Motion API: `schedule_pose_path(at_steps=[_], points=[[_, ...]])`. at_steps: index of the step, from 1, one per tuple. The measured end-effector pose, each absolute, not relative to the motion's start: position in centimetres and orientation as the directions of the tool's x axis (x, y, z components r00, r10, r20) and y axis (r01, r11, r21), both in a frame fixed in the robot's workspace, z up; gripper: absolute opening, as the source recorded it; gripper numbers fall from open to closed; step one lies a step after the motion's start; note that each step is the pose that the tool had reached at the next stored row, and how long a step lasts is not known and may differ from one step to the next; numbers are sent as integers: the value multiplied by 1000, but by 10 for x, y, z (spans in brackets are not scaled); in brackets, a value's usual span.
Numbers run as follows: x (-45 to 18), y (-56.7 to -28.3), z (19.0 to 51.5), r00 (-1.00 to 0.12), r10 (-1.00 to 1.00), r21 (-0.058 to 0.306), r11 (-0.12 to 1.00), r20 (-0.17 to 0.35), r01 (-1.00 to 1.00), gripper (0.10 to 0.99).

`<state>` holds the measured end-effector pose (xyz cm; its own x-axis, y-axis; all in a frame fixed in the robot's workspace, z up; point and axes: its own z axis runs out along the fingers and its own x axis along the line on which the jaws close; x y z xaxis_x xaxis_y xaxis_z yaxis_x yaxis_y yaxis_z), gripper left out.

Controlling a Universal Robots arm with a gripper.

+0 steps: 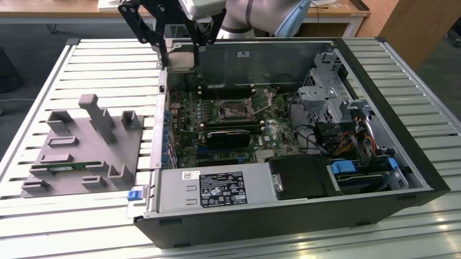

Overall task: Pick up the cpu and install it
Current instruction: 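Pick up the cpu and move it towards the insertion slot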

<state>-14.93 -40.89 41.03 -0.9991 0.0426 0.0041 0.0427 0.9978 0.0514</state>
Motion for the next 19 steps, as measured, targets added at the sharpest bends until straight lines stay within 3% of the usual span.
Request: schedule_pose_path(at_steps=[19], points=[[-130,-409,410,-999,43,51,998,4,43,529]])
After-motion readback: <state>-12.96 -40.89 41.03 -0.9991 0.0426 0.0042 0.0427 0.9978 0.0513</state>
